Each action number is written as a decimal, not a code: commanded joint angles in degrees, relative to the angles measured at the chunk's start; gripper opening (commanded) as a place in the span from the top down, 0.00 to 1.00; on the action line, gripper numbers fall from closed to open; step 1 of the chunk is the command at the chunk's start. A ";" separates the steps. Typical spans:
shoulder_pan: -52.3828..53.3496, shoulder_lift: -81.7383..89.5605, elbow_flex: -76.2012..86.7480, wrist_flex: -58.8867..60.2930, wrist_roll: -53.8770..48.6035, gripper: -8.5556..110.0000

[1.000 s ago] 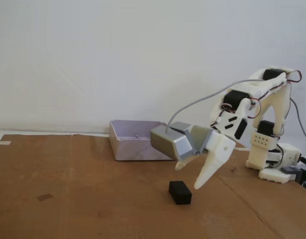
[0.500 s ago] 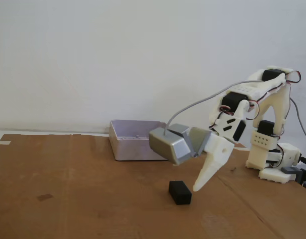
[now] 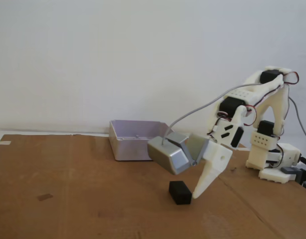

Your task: Grasp a block and put it in the box.

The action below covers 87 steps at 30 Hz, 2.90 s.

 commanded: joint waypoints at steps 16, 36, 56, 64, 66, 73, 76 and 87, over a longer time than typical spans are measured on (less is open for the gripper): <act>1.76 -4.39 -12.48 -1.76 0.44 0.43; 2.99 -4.31 -8.70 -1.76 2.90 0.43; 1.85 -4.13 -6.77 -0.88 2.90 0.43; 0.70 -4.39 -4.83 -0.97 2.90 0.43; 0.62 -4.31 -4.39 -0.97 2.99 0.43; 0.88 -4.31 -5.01 -1.41 2.90 0.43; 1.05 -4.31 -5.10 -1.58 2.90 0.43; 1.32 -4.39 -6.59 -1.76 2.90 0.43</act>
